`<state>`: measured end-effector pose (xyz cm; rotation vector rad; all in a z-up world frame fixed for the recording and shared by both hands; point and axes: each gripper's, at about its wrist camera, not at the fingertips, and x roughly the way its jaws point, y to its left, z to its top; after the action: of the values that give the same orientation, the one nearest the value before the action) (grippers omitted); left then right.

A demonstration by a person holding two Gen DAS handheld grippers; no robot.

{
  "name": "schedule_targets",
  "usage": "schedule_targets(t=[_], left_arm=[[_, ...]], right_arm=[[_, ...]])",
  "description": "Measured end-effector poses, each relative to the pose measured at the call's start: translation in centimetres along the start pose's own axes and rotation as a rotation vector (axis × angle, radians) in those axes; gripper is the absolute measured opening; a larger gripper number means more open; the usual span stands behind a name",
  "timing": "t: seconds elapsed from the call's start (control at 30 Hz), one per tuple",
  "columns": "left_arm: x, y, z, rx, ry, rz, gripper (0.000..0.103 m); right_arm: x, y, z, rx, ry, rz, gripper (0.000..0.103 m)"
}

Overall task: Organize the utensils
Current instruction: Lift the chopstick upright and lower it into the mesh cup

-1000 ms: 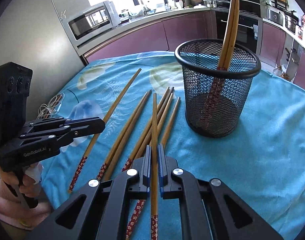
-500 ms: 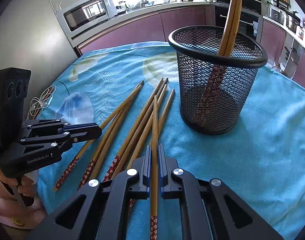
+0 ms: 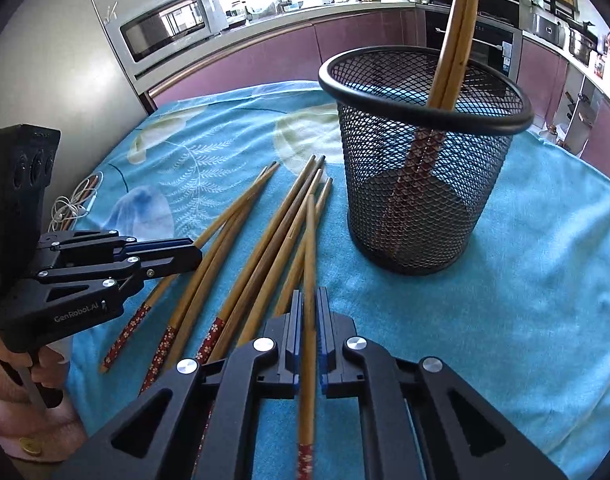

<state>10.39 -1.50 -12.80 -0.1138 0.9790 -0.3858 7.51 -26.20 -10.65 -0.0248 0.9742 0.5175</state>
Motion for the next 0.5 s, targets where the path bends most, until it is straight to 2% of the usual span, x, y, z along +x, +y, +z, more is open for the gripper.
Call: schedule_targets(t=[0.1,0.23,0.5], left_arm=[[-1.3,-0.1,0.2,-0.008,-0.033,-0.018,0.007],[-4.3,-0.7,1.2,0.002,-0.1,-0.08,0.007],[-10.1,-2.8,3.8,0.032,-0.254,-0.228,0.007]], right_arm=[[-1.5,0.2,0.1,-0.007,-0.038,0.036,0.006],[-4.5,0.3,0.8,-0.011,-0.117,0.094,0.006],[-10.2,-0.5,2.4,0.004,-0.308,0.127,0.006]])
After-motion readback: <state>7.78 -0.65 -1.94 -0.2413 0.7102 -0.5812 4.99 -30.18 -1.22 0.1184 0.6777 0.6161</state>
